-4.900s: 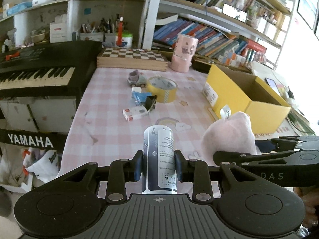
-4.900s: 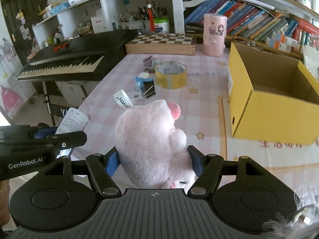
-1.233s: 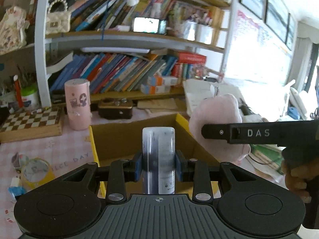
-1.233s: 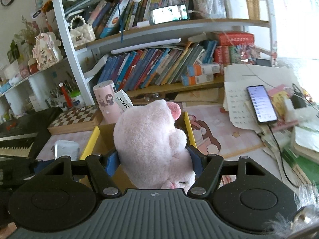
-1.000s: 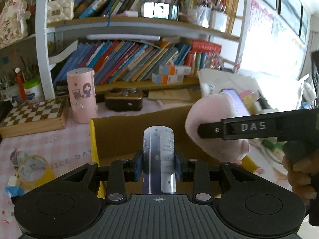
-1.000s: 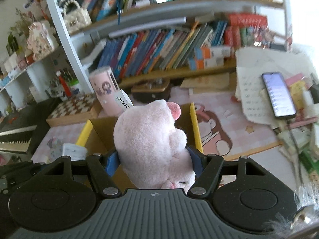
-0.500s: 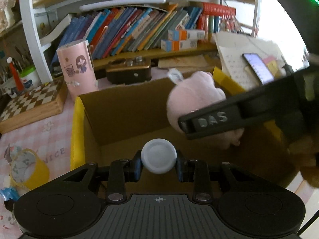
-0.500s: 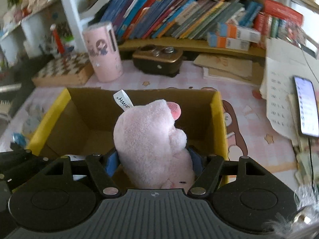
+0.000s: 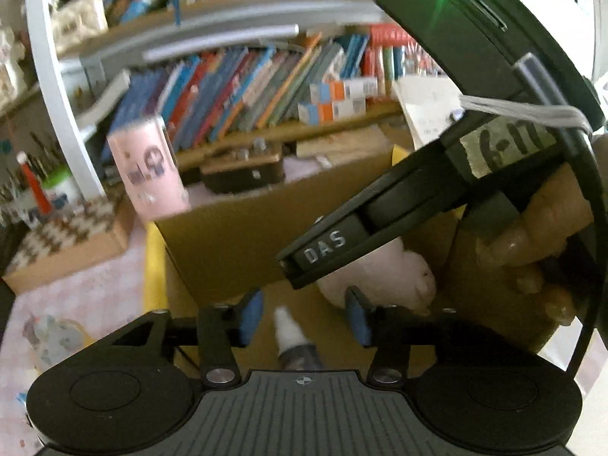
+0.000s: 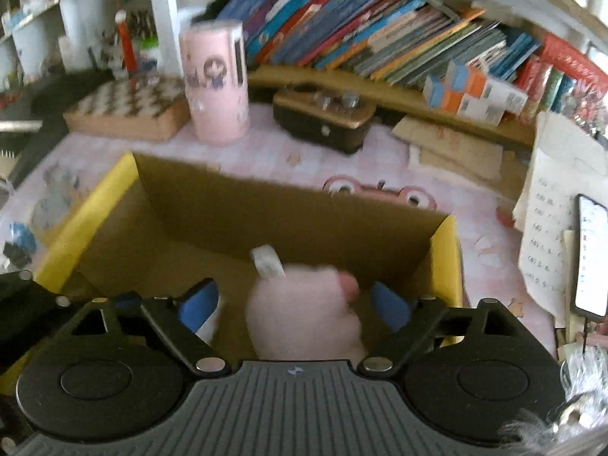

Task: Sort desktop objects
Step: 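Lower the pig into the yellow box with the right tool while the left tool lowers the bottle in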

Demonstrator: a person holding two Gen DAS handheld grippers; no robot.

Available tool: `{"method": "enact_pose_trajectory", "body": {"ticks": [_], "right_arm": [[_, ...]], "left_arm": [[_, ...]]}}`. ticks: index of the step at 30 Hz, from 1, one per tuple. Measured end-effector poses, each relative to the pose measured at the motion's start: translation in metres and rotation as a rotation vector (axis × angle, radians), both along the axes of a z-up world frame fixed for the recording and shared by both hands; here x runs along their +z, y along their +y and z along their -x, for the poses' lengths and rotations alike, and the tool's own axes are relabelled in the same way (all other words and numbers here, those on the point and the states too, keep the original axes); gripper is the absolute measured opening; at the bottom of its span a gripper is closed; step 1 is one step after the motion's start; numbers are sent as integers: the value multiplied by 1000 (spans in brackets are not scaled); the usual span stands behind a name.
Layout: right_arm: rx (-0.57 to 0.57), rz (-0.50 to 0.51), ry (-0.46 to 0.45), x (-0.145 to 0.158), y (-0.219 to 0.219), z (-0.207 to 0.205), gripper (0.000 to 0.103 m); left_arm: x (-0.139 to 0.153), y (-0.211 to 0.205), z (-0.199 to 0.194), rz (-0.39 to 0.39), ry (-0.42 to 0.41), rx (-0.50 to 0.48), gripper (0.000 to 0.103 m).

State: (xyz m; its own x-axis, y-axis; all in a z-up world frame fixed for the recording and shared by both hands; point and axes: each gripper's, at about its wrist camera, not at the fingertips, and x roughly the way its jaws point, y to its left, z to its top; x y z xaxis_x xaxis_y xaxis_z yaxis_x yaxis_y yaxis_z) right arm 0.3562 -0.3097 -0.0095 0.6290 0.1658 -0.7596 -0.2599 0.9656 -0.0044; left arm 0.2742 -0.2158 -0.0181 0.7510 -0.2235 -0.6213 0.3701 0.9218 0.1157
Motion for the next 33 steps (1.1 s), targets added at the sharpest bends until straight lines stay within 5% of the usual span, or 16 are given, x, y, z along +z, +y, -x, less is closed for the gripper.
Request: {"method": "enact_pose_trajectory", "body": {"ticks": [13, 22, 33], "right_arm": [[-131, -120, -244, 55, -31, 77, 92], [-233, -133, -369, 64, -39, 138, 92], [-337, -132, -349, 48, -26, 194, 92]], "left_arm": [[50, 34, 48, 85, -181, 91, 87], [60, 63, 82, 103, -223, 166, 91], [49, 105, 115, 126, -185, 225, 92]]}}
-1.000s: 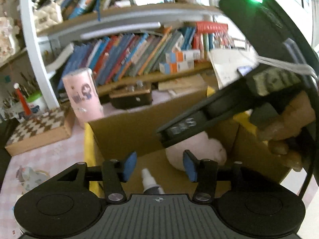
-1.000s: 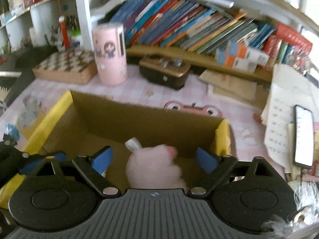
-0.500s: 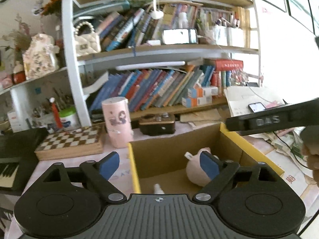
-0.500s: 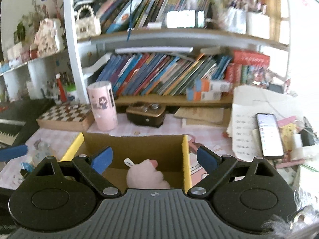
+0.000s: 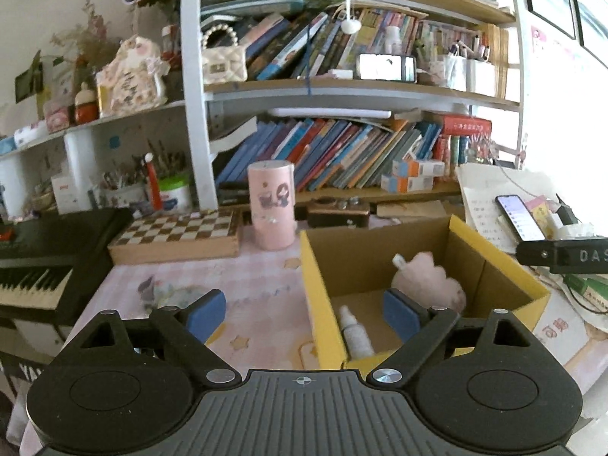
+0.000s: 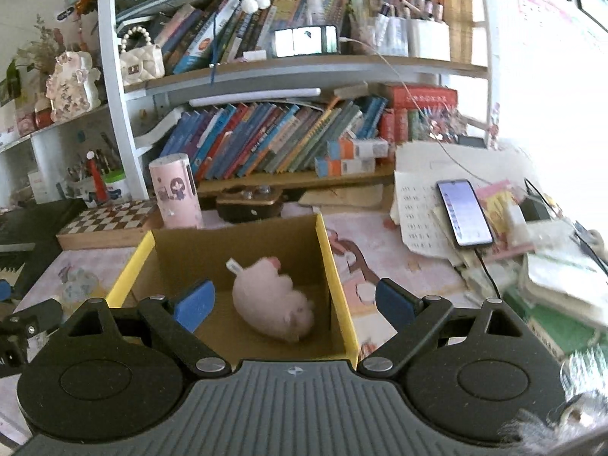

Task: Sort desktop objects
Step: 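Lower the pig into the yellow box with the right tool while the left tool lowers the bottle in, then open both tools and withdraw them from the yellow box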

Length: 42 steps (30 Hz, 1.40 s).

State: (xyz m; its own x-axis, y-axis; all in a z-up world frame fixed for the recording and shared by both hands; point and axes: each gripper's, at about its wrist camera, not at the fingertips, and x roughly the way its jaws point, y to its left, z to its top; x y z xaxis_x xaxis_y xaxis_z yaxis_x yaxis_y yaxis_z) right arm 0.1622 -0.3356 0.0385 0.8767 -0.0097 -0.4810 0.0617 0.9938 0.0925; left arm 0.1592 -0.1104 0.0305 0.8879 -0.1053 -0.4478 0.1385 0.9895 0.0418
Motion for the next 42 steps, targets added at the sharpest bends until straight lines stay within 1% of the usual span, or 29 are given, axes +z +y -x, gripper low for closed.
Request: {"method": "enact_pose_trajectory", "body": {"ticks": [6, 12, 19, 23, 28, 36, 42], "right_arm": [[-39, -4, 40, -15, 23, 28, 92], [-62, -3, 75, -28, 55, 57, 92], [-88, -3, 116, -43, 94, 86, 92], [-47, 35, 142, -51, 123, 95, 92], [-5, 39, 168, -57, 152, 106, 92], [23, -14, 233, -70, 183, 121, 92], [48, -44, 253, -75, 203, 130, 91]], "left_arm": [[-13, 22, 19, 4, 45, -7, 92], [-25, 45, 40, -14, 86, -22, 92], [-37, 73, 60, -10, 131, -28, 92], [-42, 87, 69, -4, 152, -27, 92], [-48, 103, 80, -15, 170, -31, 92], [-53, 126, 100, -46, 189, -41, 92], [-55, 140, 112, -66, 195, -48, 92]]}}
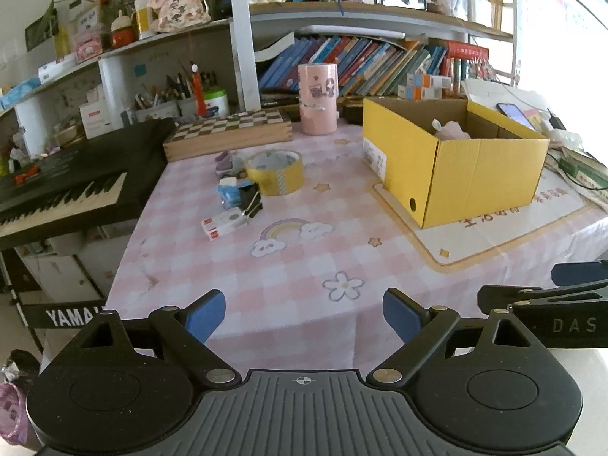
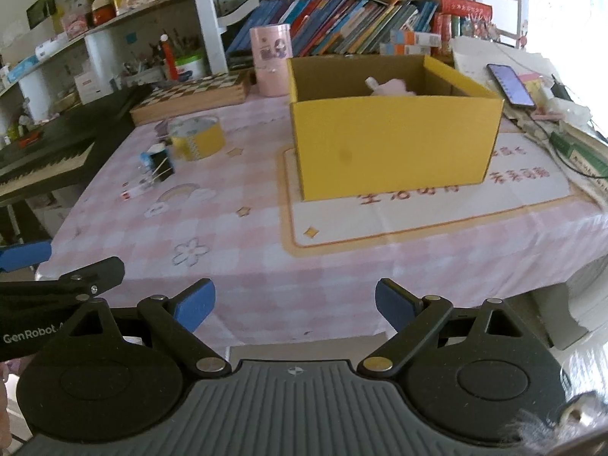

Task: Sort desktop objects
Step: 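Open both tools and withdraw them from the yellow box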

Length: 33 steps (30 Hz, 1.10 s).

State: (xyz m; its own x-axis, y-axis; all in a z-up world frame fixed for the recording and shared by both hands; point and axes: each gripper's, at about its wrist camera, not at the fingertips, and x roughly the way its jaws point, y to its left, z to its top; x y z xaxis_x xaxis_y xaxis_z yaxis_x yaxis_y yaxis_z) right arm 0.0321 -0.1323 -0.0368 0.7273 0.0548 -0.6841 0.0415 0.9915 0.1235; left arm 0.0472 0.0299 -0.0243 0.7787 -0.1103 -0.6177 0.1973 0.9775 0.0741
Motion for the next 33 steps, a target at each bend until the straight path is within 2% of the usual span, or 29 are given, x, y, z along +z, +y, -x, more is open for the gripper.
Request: {"method": "enact_pose_trajectory", "body": {"ticks": [15, 33], "right_arm": [[76, -7, -16, 3, 41, 4, 89], [125, 15, -35, 9, 68, -3, 85]], "left_arm": [[4, 43, 15, 13, -25, 70, 92], [6, 67, 17, 30, -38, 90, 92]]}}
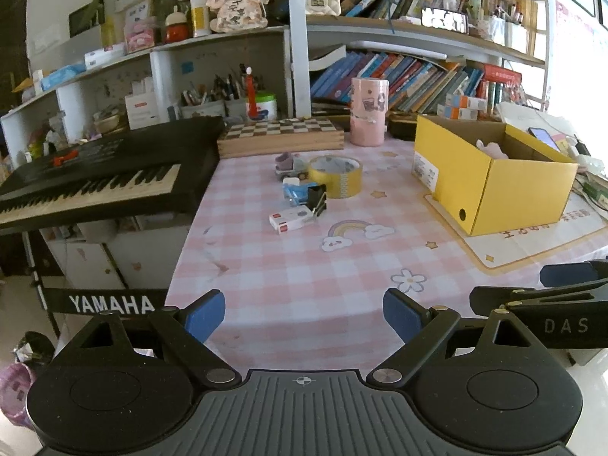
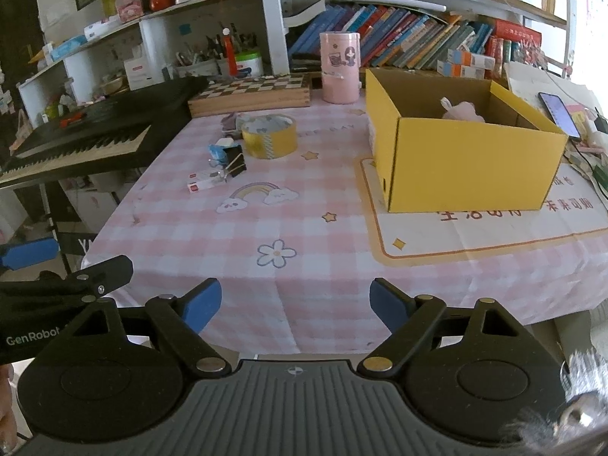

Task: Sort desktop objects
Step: 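Open both tools and withdraw them from the yellow box, then reach the right tool to the blue binder clip and grasp it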

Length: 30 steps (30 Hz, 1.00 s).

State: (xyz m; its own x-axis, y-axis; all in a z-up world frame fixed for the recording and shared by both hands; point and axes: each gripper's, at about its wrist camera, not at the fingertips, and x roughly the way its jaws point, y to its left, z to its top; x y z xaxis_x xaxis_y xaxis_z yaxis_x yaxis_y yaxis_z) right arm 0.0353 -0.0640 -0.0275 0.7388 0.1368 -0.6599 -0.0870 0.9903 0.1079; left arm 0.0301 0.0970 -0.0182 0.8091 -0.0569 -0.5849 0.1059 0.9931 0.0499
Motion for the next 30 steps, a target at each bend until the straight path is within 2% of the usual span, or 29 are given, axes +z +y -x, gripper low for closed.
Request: {"method": "enact_pose_trajectory", "body": {"ticks": [19, 30], "right_arm": [[45, 6, -8, 4, 24, -7, 84], [64, 10, 1, 0, 28, -33, 84]], "left_arm": [[1, 25, -3, 9, -10, 39, 92], [0, 28, -26, 8, -6, 57, 92]]}}
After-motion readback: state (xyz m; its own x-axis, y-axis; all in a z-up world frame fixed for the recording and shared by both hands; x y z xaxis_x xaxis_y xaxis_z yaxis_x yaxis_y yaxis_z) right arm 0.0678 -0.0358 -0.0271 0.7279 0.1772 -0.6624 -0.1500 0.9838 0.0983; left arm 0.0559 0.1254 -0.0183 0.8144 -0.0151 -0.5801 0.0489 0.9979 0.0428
